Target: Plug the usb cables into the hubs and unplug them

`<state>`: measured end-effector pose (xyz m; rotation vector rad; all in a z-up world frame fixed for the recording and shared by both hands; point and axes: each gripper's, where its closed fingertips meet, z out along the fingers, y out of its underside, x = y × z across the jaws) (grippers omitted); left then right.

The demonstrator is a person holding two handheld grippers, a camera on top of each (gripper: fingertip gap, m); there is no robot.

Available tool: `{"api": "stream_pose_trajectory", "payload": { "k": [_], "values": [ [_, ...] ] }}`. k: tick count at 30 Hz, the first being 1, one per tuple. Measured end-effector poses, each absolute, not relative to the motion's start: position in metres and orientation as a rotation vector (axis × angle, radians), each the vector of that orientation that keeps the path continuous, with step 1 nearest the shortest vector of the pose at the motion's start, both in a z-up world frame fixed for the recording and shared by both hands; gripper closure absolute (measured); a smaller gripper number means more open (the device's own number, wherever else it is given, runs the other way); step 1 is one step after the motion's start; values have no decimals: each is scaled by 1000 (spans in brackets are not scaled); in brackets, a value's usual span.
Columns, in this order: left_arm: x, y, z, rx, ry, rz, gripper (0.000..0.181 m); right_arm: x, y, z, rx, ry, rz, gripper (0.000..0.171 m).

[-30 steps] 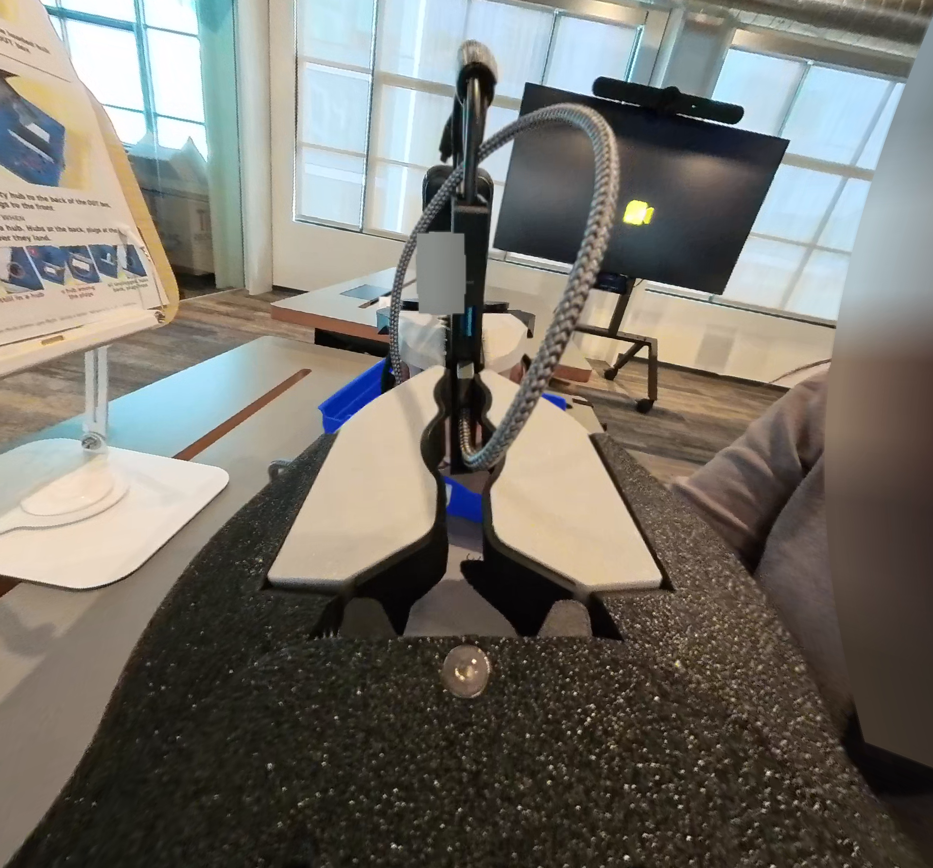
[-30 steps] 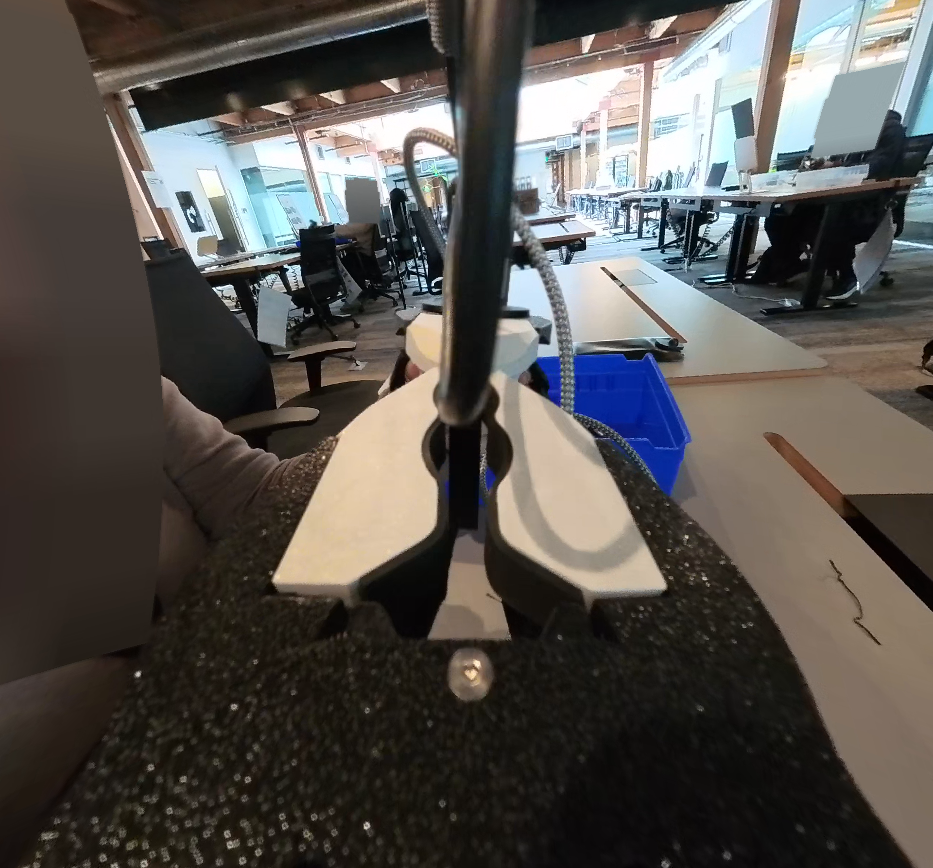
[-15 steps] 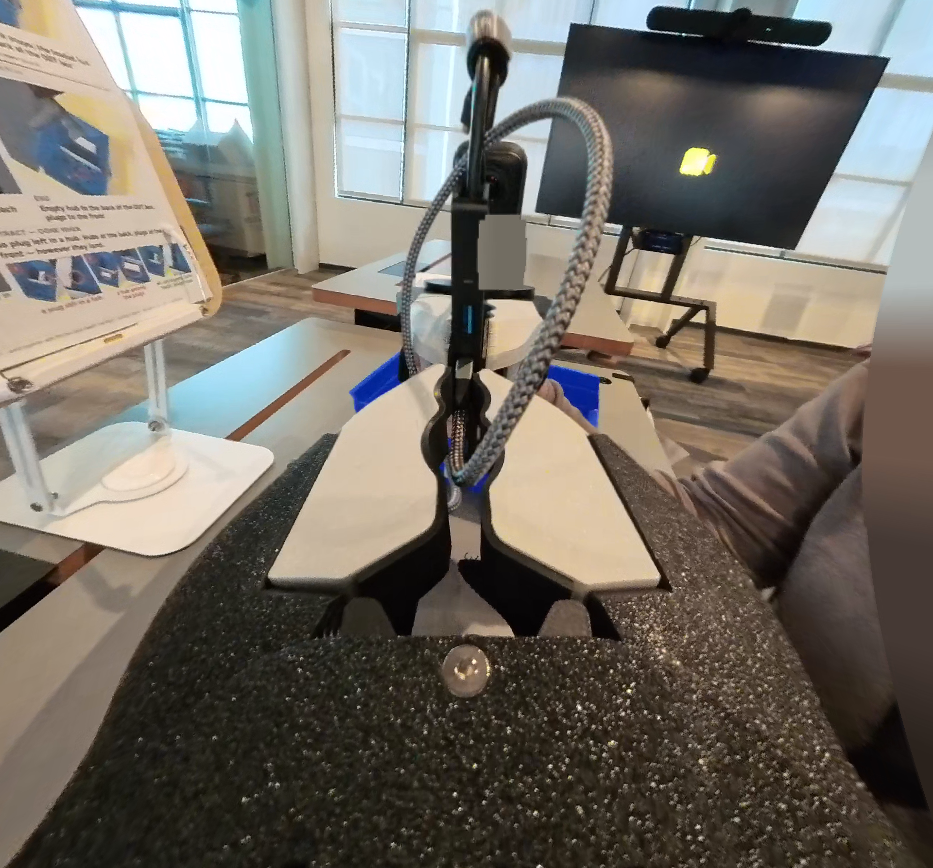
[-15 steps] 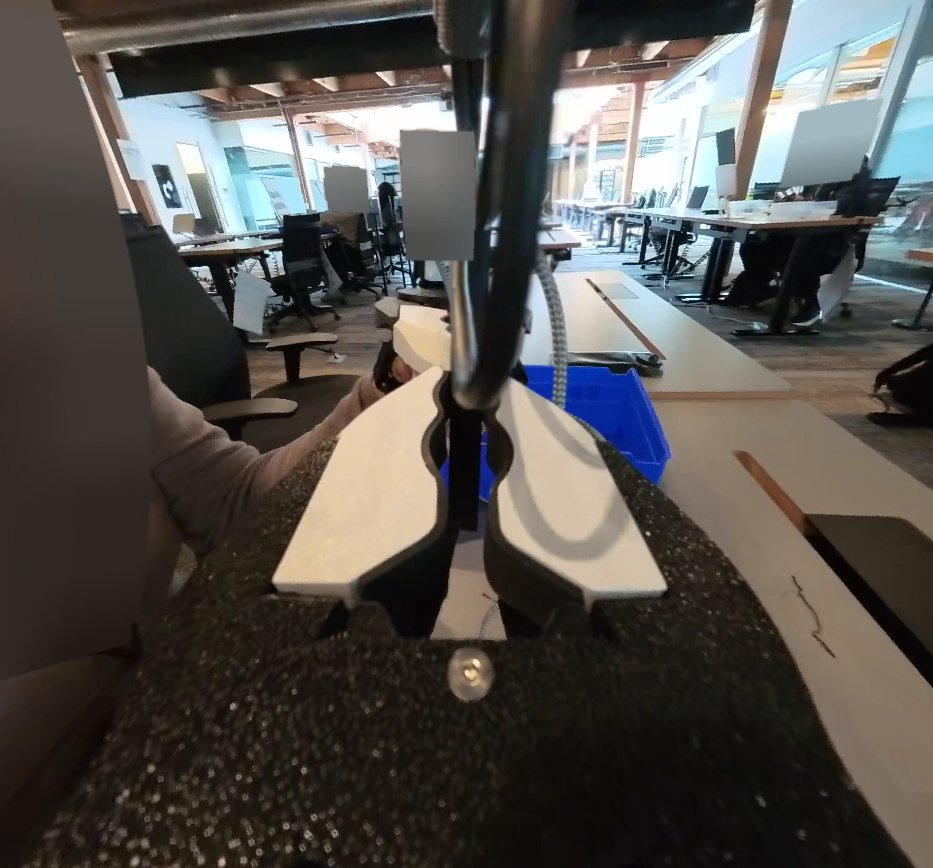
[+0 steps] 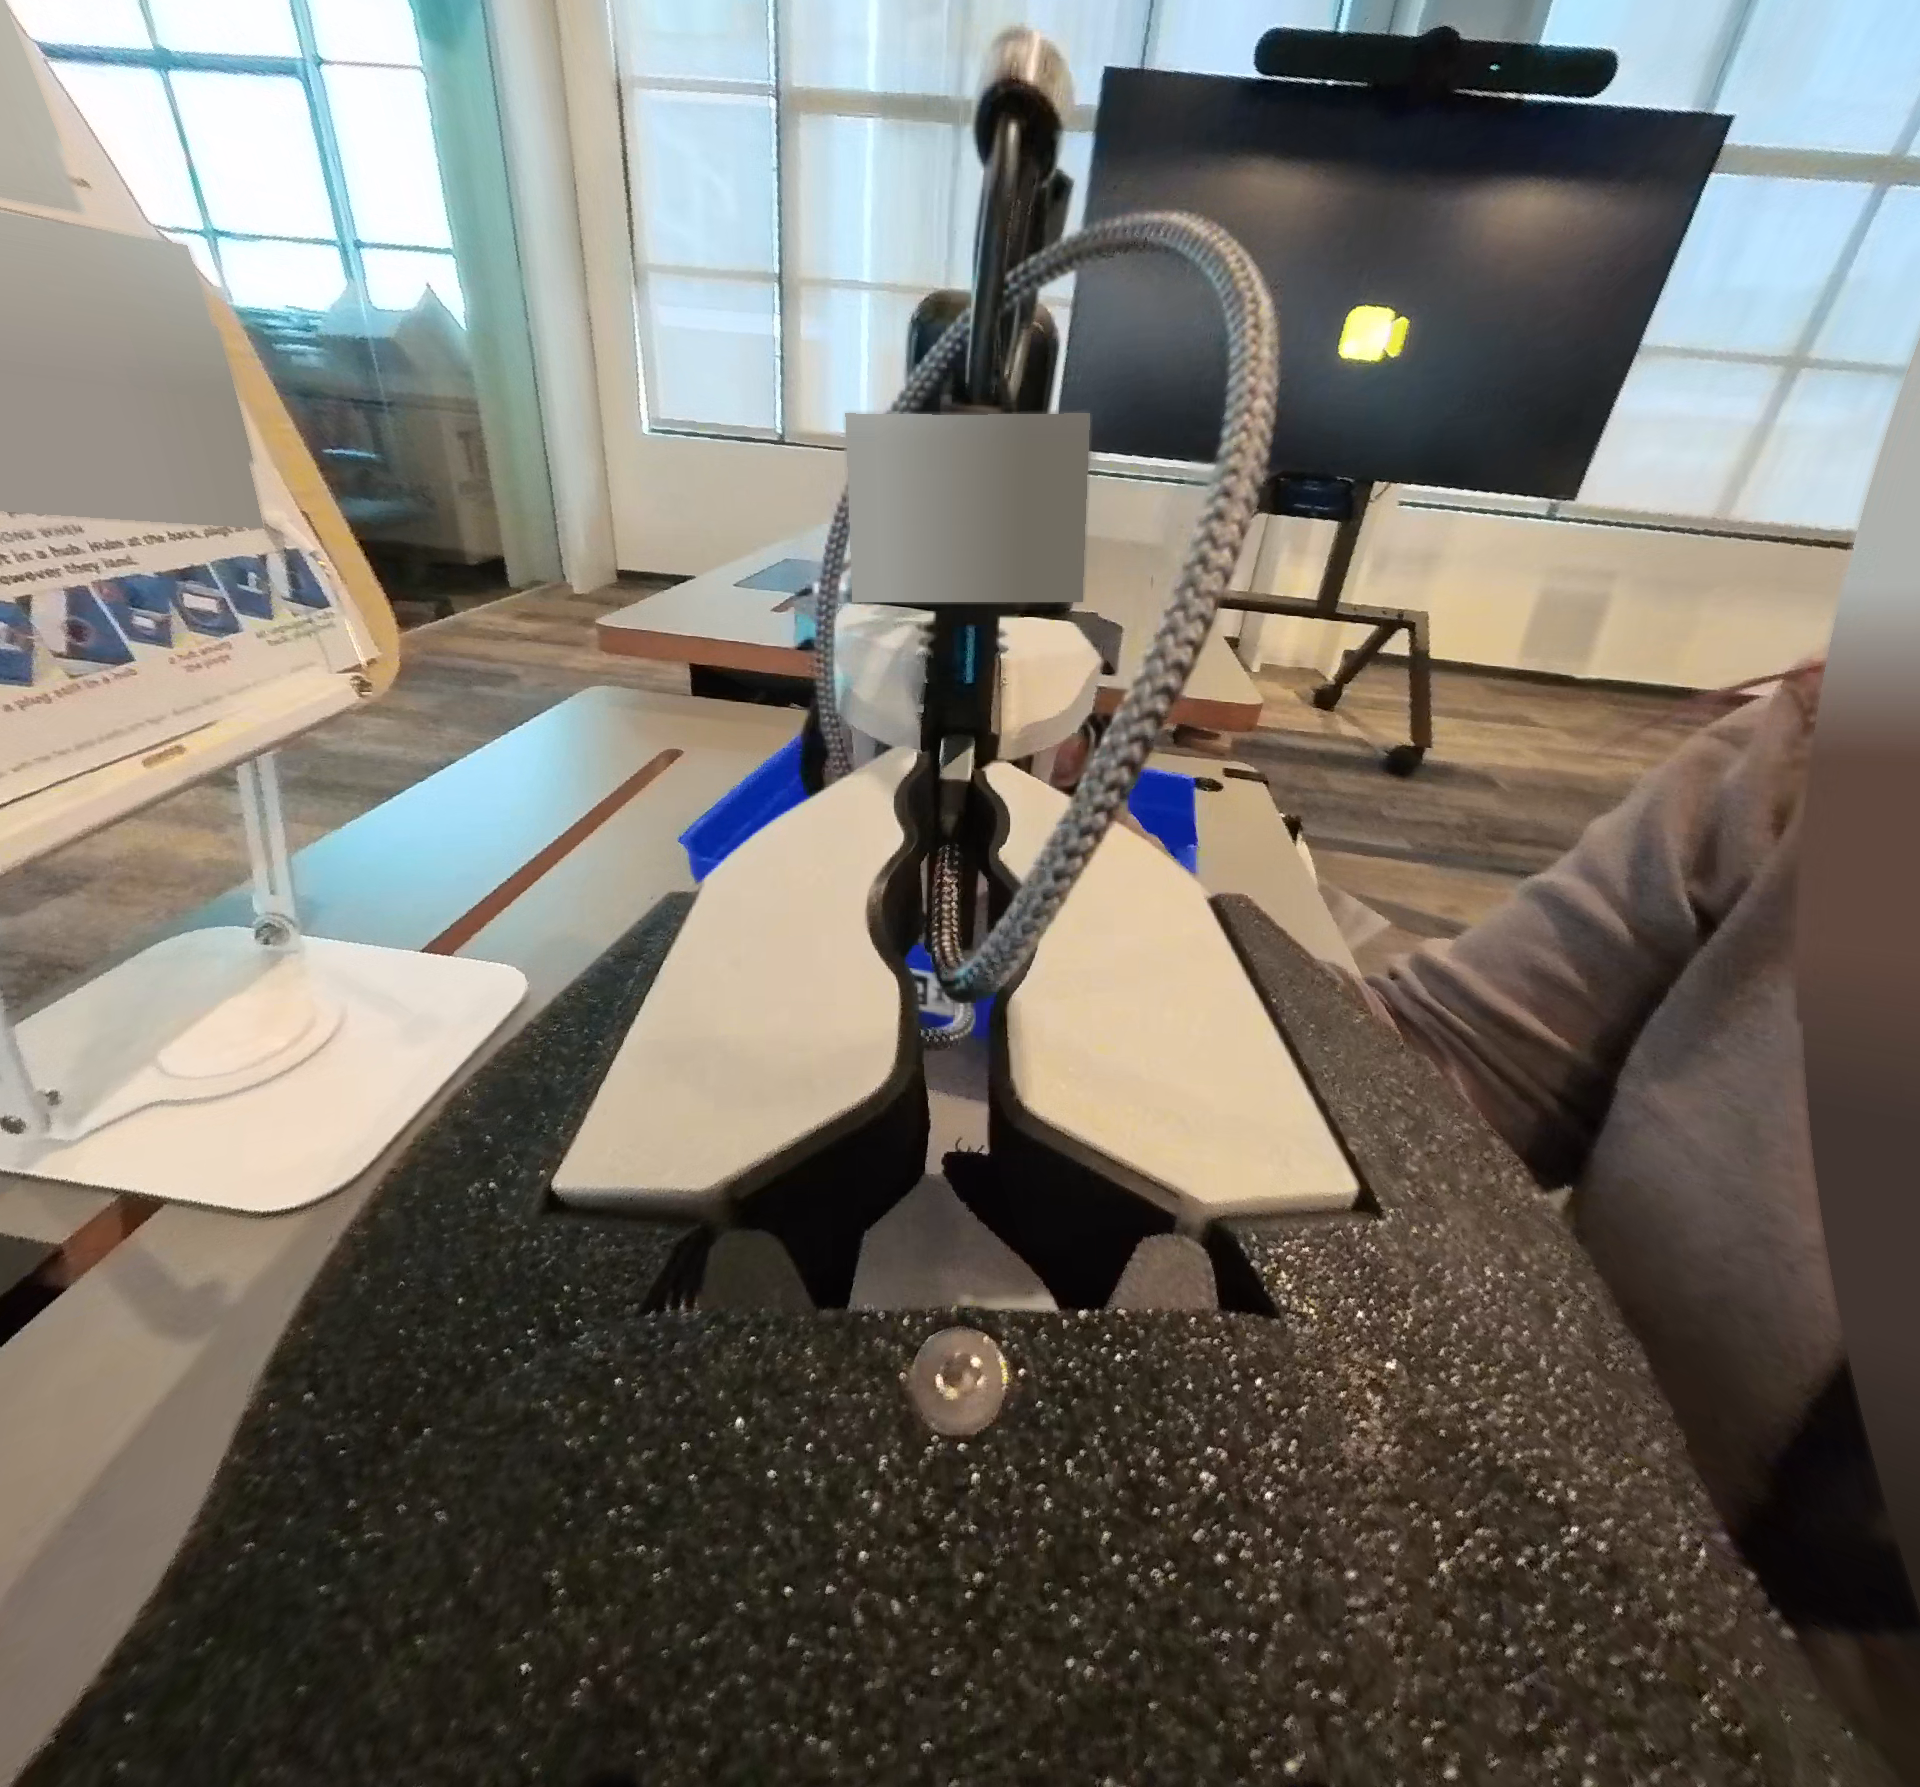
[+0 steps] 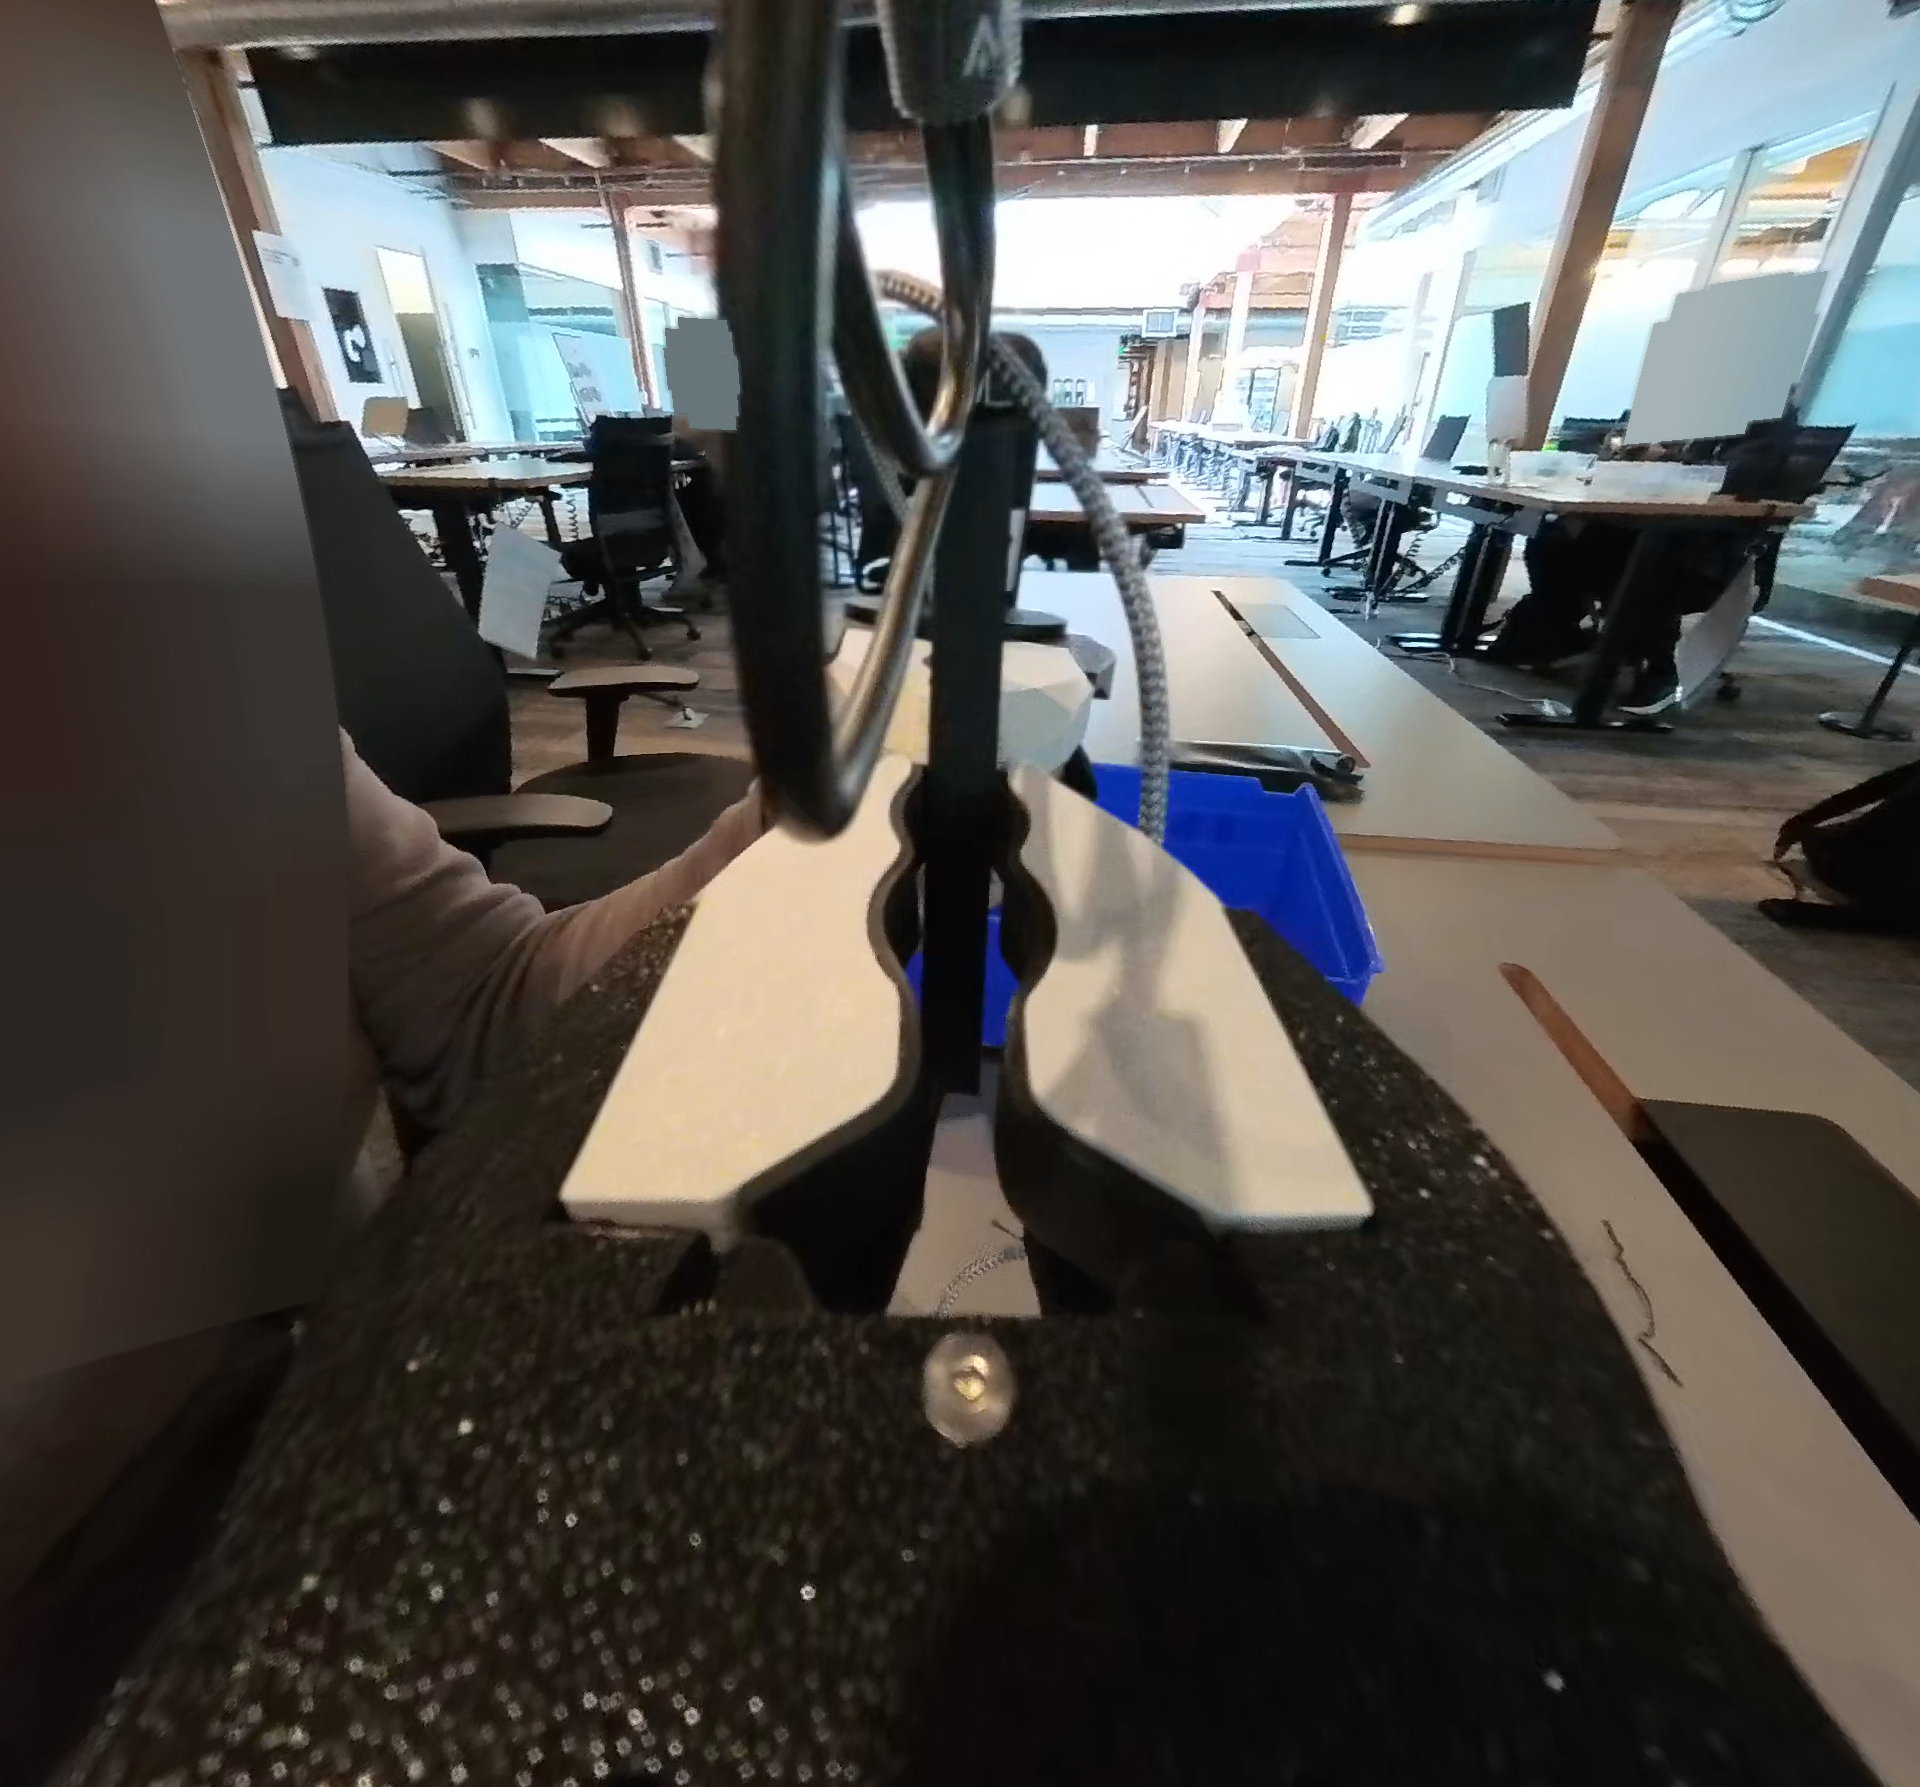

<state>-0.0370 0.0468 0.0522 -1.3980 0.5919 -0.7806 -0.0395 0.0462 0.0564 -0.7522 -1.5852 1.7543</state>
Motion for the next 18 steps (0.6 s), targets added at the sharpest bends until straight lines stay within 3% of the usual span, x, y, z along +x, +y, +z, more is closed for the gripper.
{"api": "stream_pose_trajectory", "payload": {
  "k": [18],
  "values": [
    [-40, 42, 52, -1389, 607, -782, 175, -41, 41, 57, -741, -1597, 1730, 161]
  ]
}}
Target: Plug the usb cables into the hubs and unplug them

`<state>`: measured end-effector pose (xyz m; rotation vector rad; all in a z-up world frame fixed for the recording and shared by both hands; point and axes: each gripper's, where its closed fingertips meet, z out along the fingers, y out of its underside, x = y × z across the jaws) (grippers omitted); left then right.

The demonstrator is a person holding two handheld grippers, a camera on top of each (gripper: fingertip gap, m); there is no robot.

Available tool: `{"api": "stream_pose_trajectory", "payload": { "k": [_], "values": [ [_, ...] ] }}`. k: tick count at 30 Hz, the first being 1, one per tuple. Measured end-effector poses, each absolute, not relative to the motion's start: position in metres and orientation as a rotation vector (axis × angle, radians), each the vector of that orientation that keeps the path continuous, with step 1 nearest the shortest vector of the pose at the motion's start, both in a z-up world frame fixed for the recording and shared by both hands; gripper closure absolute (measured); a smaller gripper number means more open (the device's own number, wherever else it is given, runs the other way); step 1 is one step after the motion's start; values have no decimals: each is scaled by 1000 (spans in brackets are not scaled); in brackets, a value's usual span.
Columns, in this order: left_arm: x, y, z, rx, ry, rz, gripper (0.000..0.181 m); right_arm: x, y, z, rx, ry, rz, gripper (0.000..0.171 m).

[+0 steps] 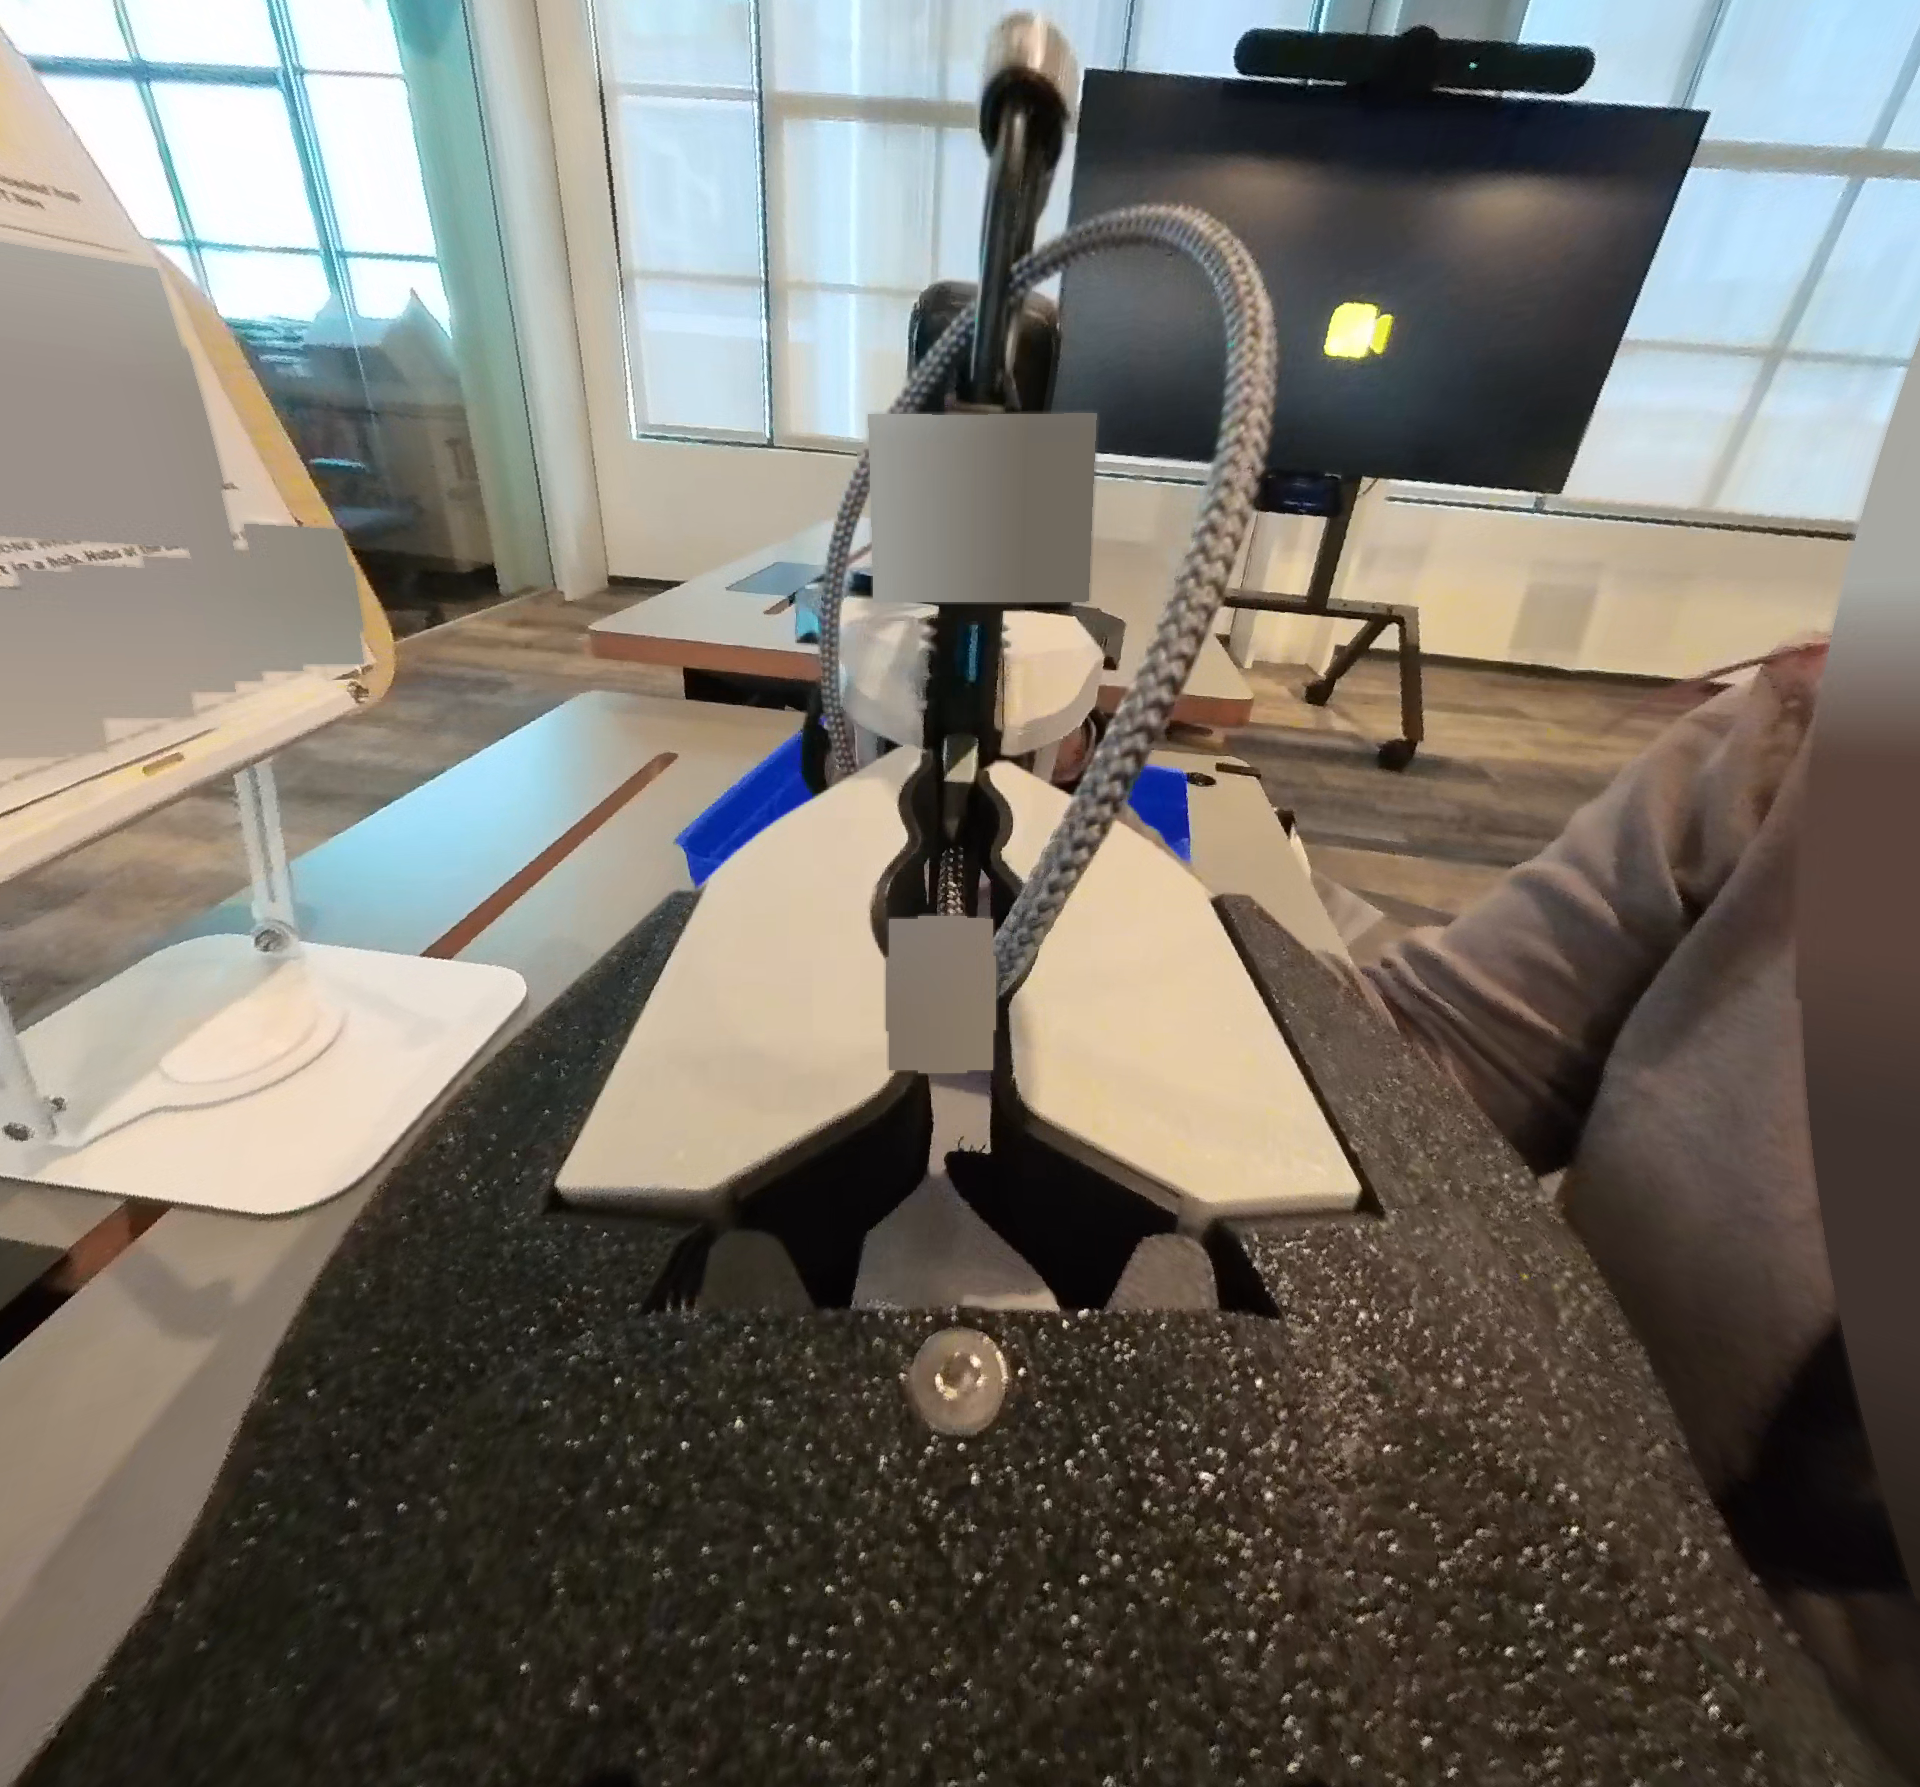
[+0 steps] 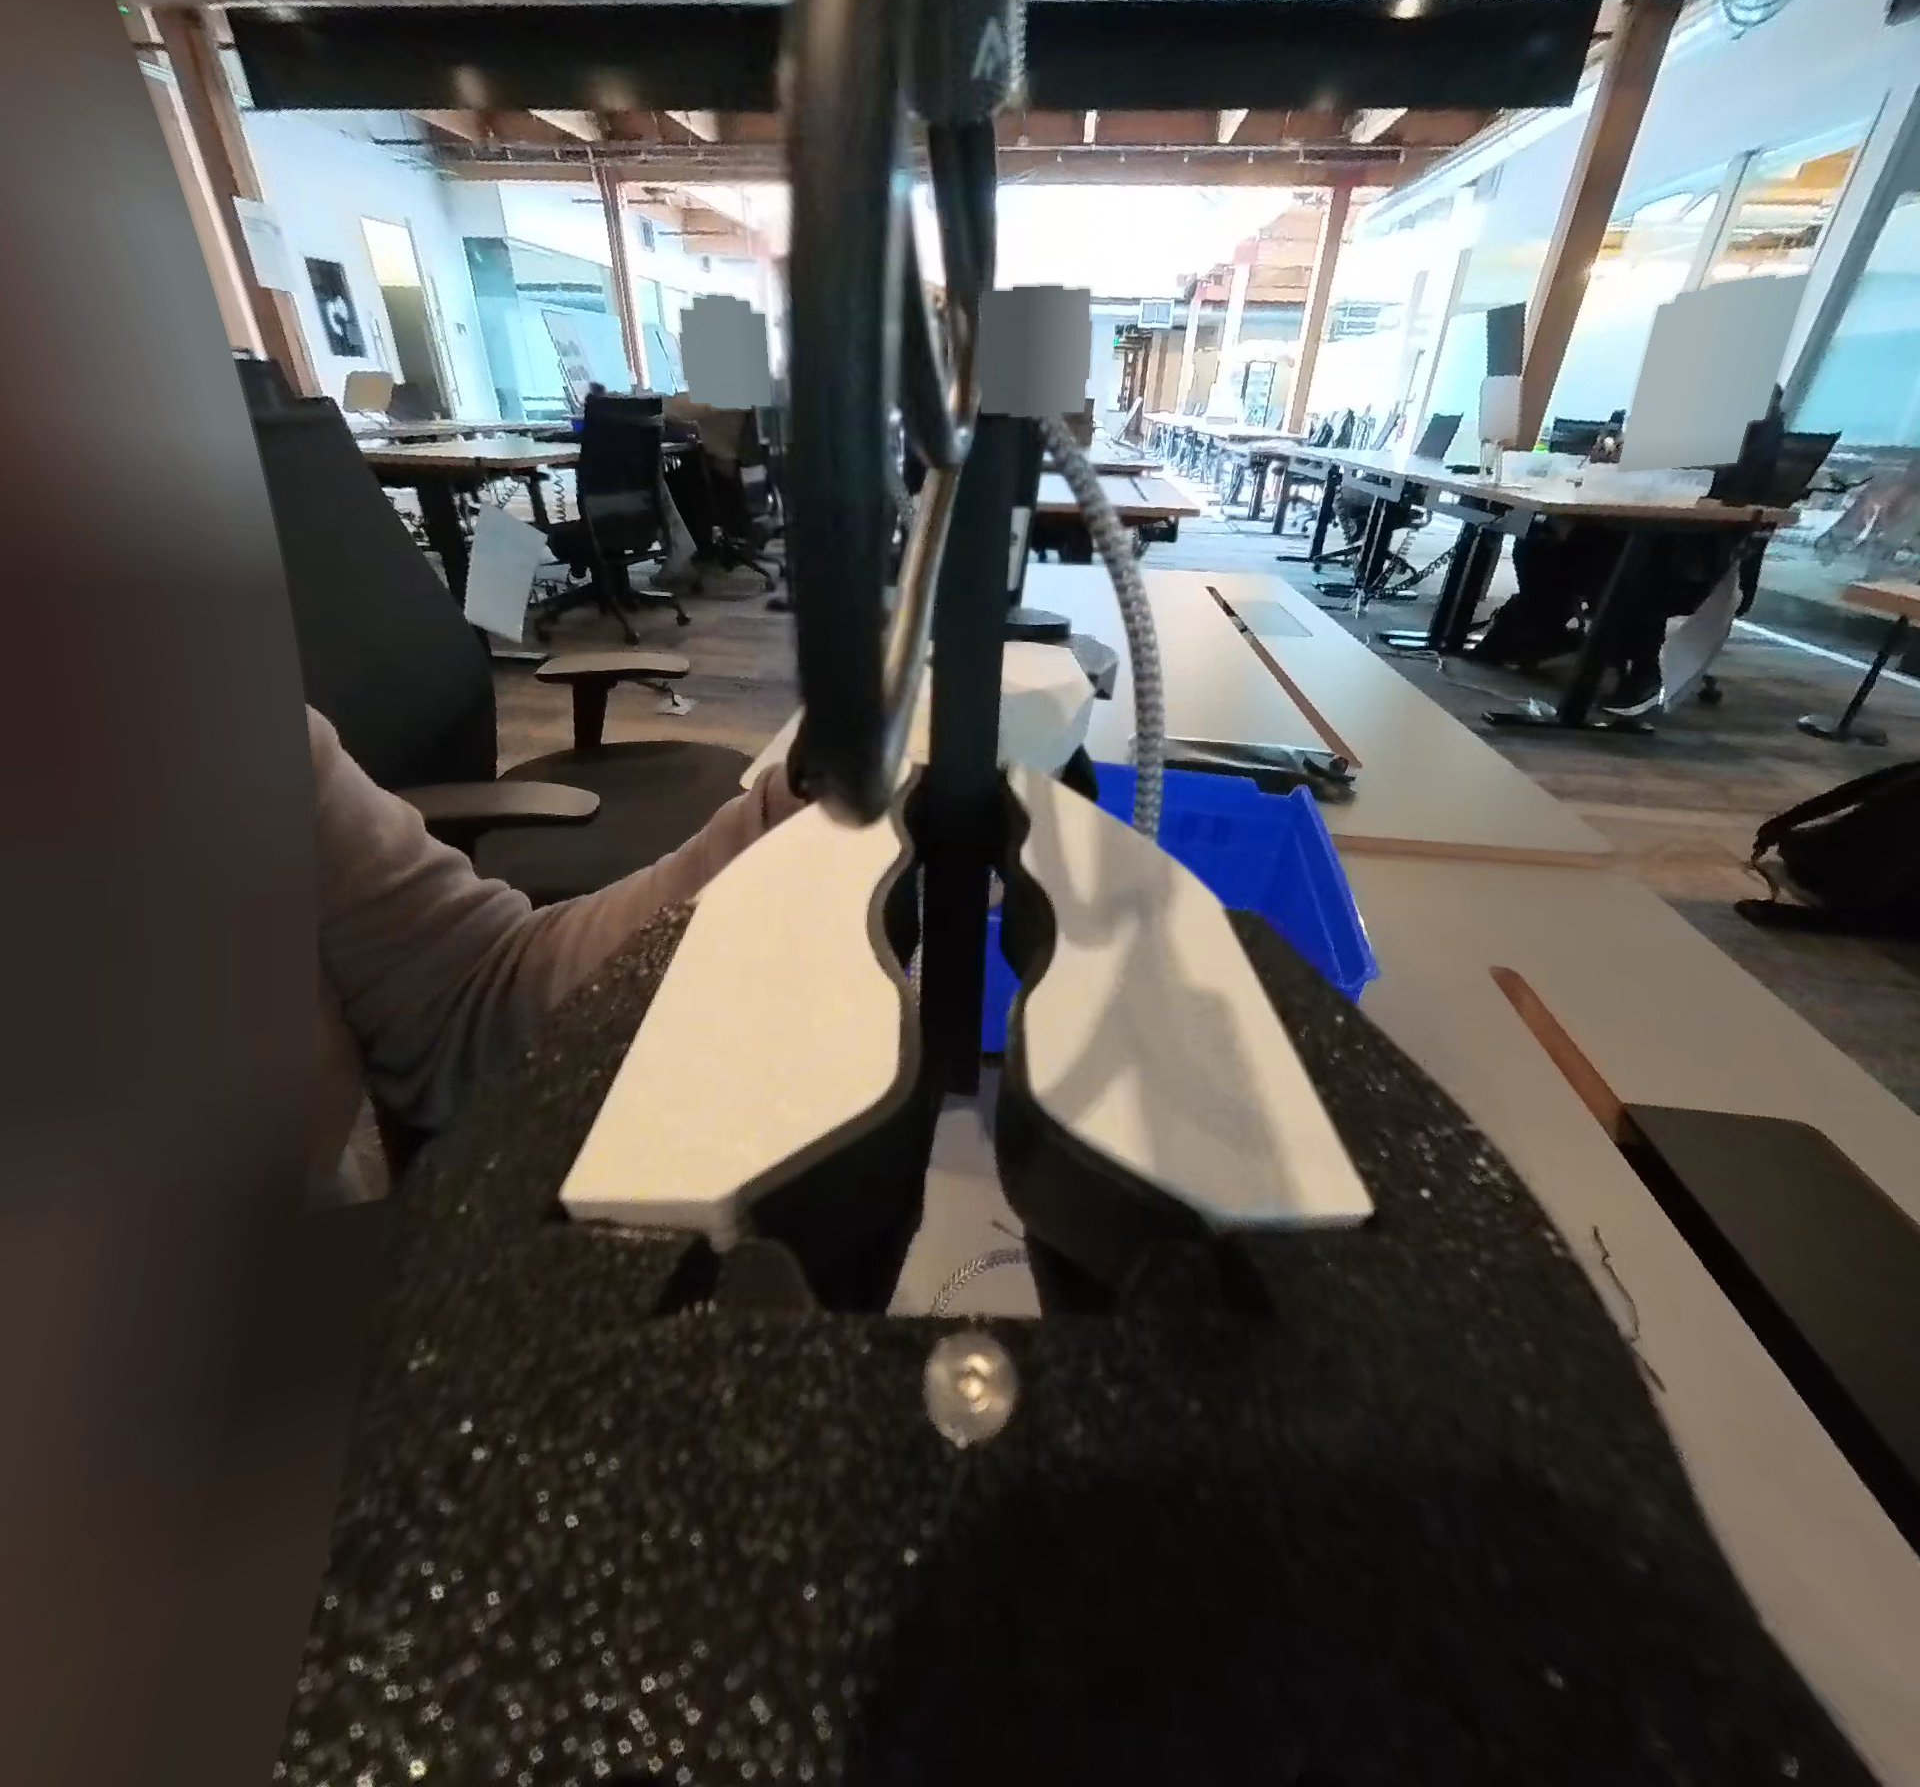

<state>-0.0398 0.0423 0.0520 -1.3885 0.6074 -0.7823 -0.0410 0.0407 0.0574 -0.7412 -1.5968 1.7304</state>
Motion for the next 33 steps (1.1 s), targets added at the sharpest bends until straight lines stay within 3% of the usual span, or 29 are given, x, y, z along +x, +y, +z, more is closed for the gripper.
{"api": "stream_pose_trajectory", "payload": {
  "k": [33],
  "values": [
    [-33, 39, 42, -1440, 668, -785, 175, -35, 39, 49, -745, -1672, 1691, 161]
  ]
}}
